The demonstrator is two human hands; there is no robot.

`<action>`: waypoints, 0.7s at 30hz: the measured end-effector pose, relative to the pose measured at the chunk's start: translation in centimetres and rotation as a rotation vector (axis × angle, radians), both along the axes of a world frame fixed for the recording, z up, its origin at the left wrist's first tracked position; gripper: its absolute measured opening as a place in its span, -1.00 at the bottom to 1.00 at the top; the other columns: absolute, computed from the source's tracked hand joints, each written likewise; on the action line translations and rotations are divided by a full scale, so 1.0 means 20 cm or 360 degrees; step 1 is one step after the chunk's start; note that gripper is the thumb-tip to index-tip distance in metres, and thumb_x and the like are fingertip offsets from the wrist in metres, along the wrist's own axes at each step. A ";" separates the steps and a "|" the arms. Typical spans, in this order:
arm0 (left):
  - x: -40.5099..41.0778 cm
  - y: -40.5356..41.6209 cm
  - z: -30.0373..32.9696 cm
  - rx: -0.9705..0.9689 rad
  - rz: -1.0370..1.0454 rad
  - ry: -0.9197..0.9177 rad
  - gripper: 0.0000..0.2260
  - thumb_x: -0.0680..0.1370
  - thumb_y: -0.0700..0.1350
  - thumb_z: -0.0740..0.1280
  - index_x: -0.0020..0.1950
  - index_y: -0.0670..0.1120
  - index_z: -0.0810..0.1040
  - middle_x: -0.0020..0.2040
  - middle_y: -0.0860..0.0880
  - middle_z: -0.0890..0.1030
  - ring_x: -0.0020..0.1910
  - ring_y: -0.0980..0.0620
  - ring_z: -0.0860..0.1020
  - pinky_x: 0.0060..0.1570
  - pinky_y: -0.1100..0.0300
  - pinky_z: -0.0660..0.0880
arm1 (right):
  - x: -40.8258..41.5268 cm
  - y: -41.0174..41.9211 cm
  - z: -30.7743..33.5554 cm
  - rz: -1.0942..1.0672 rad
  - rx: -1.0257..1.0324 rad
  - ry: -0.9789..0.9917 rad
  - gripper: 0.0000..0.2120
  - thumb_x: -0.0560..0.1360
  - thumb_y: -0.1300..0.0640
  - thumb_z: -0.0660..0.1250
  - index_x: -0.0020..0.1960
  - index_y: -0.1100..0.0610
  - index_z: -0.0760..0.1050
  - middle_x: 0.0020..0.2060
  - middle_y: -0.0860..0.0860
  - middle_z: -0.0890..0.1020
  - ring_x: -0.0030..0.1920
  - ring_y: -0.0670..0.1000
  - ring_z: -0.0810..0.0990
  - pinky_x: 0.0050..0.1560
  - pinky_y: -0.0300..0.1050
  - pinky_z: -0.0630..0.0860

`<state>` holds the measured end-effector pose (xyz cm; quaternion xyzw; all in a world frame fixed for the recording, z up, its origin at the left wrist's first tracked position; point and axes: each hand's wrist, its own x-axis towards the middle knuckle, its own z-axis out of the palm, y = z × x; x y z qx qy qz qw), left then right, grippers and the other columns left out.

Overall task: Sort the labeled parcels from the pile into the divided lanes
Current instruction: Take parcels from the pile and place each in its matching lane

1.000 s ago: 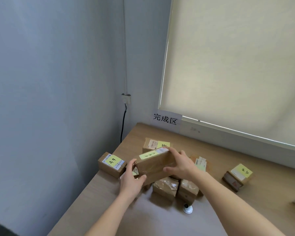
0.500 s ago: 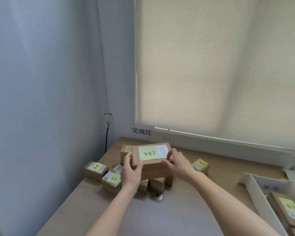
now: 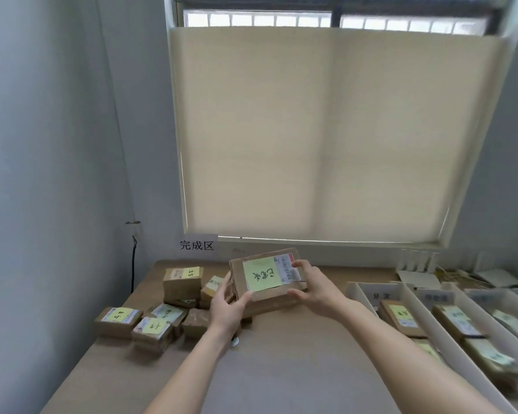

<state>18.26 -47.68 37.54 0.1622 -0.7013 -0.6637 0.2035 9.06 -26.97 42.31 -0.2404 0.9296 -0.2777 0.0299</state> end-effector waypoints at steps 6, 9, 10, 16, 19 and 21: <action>0.16 0.16 0.03 0.0290 -0.0291 -0.0087 -0.59 0.38 0.11 0.47 0.13 0.47 0.46 0.30 -0.08 0.54 0.15 -0.05 0.59 -0.04 -0.03 0.63 | 0.30 0.26 0.04 -0.0180 0.0118 -0.0012 -0.36 0.58 -0.11 0.37 0.53 -0.08 0.14 0.40 0.10 0.45 0.31 0.11 0.48 0.27 -0.01 0.43; 0.25 0.28 0.02 0.0326 -0.0508 -0.0102 -0.47 0.46 -0.03 0.49 0.29 0.40 0.39 0.34 -0.11 0.44 0.15 -0.05 0.56 -0.26 0.10 0.62 | 0.45 0.43 0.07 -0.0277 0.0146 0.0001 -0.36 0.57 -0.10 0.39 0.53 -0.08 0.16 0.44 0.07 0.43 0.38 0.10 0.45 0.33 0.01 0.43; 0.28 0.33 0.03 0.0313 -0.0578 -0.0111 -0.41 0.49 -0.10 0.49 0.36 0.37 0.35 0.32 -0.08 0.39 0.14 -0.01 0.54 -0.29 0.12 0.62 | 0.50 0.50 0.08 -0.0313 0.0153 -0.0009 -0.36 0.56 -0.09 0.40 0.53 -0.08 0.17 0.45 0.06 0.43 0.38 0.09 0.44 0.34 0.02 0.43; 0.38 0.68 -0.01 0.0268 -0.0967 -0.0270 -0.15 0.34 0.02 0.61 0.39 0.53 0.19 0.30 -0.03 0.55 0.16 -0.06 0.61 -0.18 0.03 0.61 | 0.75 0.92 0.15 -0.0481 0.0212 -0.0165 -0.29 0.56 0.00 0.44 0.57 -0.11 0.13 0.53 0.03 0.34 0.49 0.10 0.35 0.43 0.06 0.37; 0.42 0.91 0.03 0.0171 -0.1088 -0.0298 -0.22 0.24 0.18 0.58 0.33 0.52 0.26 0.18 0.03 0.61 0.14 0.01 0.60 -0.05 -0.05 0.56 | 0.87 1.18 0.18 -0.0580 0.0227 -0.0200 -0.27 0.56 0.02 0.43 0.59 -0.10 0.11 0.55 0.02 0.31 0.52 0.09 0.32 0.49 0.08 0.33; 0.43 1.08 0.05 0.0189 -0.1169 -0.0268 -0.27 0.29 0.11 0.58 0.37 0.41 0.32 0.11 -0.04 0.64 0.10 0.00 0.63 -0.11 -0.10 0.61 | 0.95 1.37 0.20 -0.0639 0.0233 -0.0204 -0.26 0.57 0.02 0.43 0.61 -0.07 0.10 0.56 -0.01 0.29 0.53 0.06 0.29 0.52 0.08 0.30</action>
